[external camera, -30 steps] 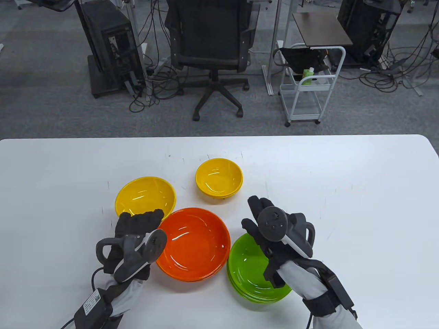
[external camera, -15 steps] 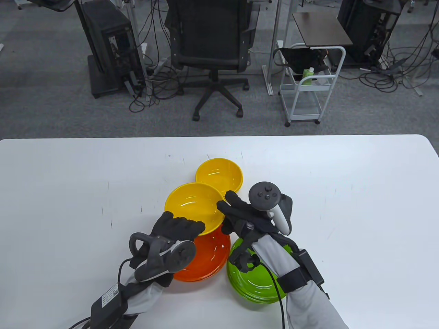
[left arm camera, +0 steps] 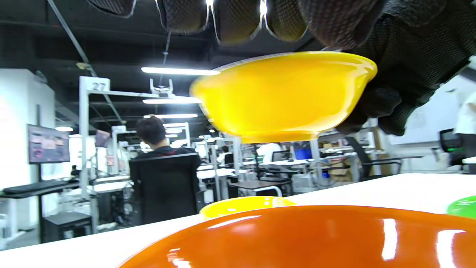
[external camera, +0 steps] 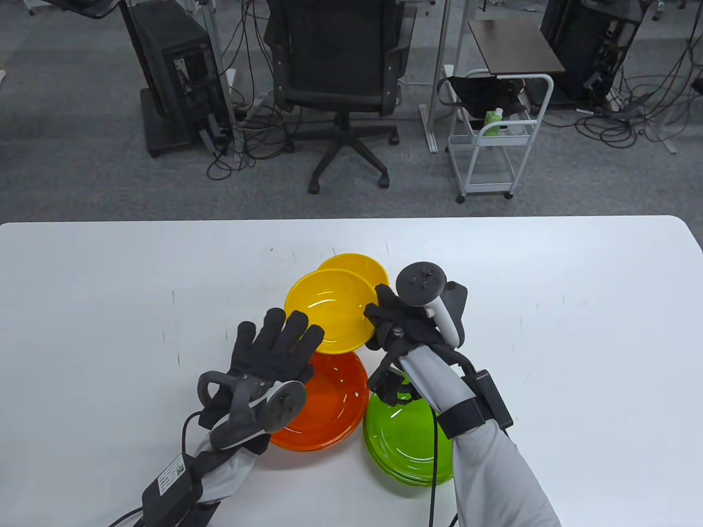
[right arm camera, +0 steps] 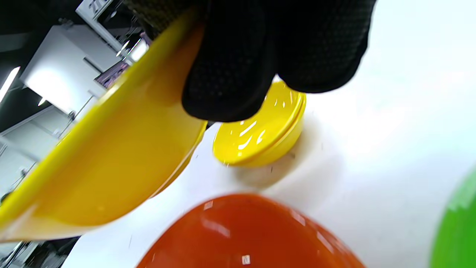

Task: Nest bowls by color group

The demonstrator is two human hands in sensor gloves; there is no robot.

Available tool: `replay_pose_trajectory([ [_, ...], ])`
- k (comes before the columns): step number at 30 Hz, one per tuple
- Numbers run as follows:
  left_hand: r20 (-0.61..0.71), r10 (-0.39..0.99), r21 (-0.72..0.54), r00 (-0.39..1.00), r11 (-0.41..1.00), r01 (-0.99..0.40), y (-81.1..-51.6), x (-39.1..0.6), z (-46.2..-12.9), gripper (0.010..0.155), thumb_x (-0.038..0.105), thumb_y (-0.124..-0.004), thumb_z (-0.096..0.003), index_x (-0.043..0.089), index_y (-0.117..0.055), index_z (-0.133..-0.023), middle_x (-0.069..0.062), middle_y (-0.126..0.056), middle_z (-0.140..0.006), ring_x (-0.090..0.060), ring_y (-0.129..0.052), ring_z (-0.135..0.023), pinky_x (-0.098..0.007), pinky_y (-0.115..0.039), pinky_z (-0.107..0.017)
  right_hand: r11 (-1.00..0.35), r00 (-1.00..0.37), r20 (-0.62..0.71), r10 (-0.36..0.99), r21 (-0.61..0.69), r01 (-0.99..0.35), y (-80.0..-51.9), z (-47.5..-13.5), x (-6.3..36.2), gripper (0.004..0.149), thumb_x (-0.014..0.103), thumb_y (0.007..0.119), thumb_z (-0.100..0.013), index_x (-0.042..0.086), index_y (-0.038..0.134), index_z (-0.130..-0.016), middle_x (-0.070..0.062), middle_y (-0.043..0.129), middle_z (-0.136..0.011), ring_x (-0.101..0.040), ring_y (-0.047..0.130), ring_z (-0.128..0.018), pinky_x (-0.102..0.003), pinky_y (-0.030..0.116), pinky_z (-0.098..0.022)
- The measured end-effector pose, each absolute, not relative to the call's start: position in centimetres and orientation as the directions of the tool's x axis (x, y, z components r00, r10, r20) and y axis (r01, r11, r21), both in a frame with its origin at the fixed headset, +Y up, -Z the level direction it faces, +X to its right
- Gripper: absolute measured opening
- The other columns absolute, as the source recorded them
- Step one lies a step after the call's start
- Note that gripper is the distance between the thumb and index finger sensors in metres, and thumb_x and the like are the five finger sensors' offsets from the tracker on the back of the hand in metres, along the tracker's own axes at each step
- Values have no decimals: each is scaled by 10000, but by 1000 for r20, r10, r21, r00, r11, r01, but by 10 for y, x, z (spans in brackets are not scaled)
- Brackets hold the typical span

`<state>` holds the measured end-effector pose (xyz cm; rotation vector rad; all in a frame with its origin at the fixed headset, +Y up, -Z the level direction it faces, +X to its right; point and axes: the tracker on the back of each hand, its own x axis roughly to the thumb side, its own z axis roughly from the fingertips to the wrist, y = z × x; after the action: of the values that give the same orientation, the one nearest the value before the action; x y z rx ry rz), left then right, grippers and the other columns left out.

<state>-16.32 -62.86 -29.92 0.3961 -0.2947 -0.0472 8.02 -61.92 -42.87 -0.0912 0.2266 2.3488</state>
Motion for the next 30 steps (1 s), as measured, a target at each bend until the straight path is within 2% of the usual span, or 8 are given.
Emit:
replay_pose_trajectory([
  [2,223,-134,389,966,921,38,-631,-177,-298,663,535,-716,-465,448,-515,-1091,62,-479,-1244,-318,-445,-1149,-649,-436,-785,-682,-685,-176,707,88,-726,-615,-437,87,639,259,694,-557,-25,490,-1092,-172,947,-690,-110,998,-395,-416,846,-465],
  [5,152,-132,314,980,946,79,-643,-200,-299,709,584,-690,-453,459,-447,-1108,59,-406,-1262,-331,-353,-1162,-681,-364,-783,-693,-676,-239,697,16,-720,-613,-450,96,650,257,691,-559,-25,460,-1098,-164,938,-708,-111,994,-412,-418,840,-475],
  [9,75,-44,199,996,979,29,-664,-228,-300,746,608,-675,-451,462,-378,-1119,47,-303,-1272,-357,-254,-1163,-708,-300,-772,-702,-661,-309,684,-32,-711,-619,-465,104,692,261,689,-561,2,361,-1113,-166,926,-731,-108,992,-440,-414,835,-496],
  [16,13,54,27,998,998,-55,-707,-262,-304,783,618,-661,-451,459,-283,-1118,33,-190,-1262,-372,-144,-1145,-734,-228,-750,-612,-531,-440,724,-54,-789,-658,-491,110,690,267,689,-567,40,345,-1120,-163,929,-743,-105,997,-455,-411,835,-503],
  [18,31,91,23,995,995,-92,-714,-268,-304,790,625,-626,-452,474,-206,-1104,38,-138,-1253,-369,-113,-1141,-740,-206,-744,-629,-546,-463,699,-32,-777,-668,-499,108,693,269,686,-568,29,342,-1119,-164,917,-750,-105,996,-457,-412,833,-505],
  [21,43,157,26,987,987,-159,-719,-275,-307,795,622,-637,-447,473,-209,-1099,37,-141,-1250,-366,-108,-1139,-746,-187,-734,-683,-595,-489,637,-1,-731,-680,-510,101,690,278,682,-572,24,349,-1121,-178,912,-746,-106,991,-462,-412,829,-511],
  [25,8,128,13,992,992,-128,-721,-281,-307,788,616,-642,-448,475,-221,-1099,39,-137,-1248,-364,-95,-1137,-745,-175,-734,-721,-639,-515,571,58,-690,-695,-521,91,691,285,680,-575,25,350,-1123,-179,907,-752,-105,989,-469,-412,826,-518],
  [30,-13,120,-19,993,993,-120,-725,-285,-308,785,614,-643,-450,474,-228,-1102,35,-131,-1248,-364,-87,-1135,-744,-168,-734,-687,-622,-515,589,86,-722,-704,-526,79,692,295,680,-574,17,361,-1122,-193,906,-731,-106,987,-463,-414,825,-516],
])
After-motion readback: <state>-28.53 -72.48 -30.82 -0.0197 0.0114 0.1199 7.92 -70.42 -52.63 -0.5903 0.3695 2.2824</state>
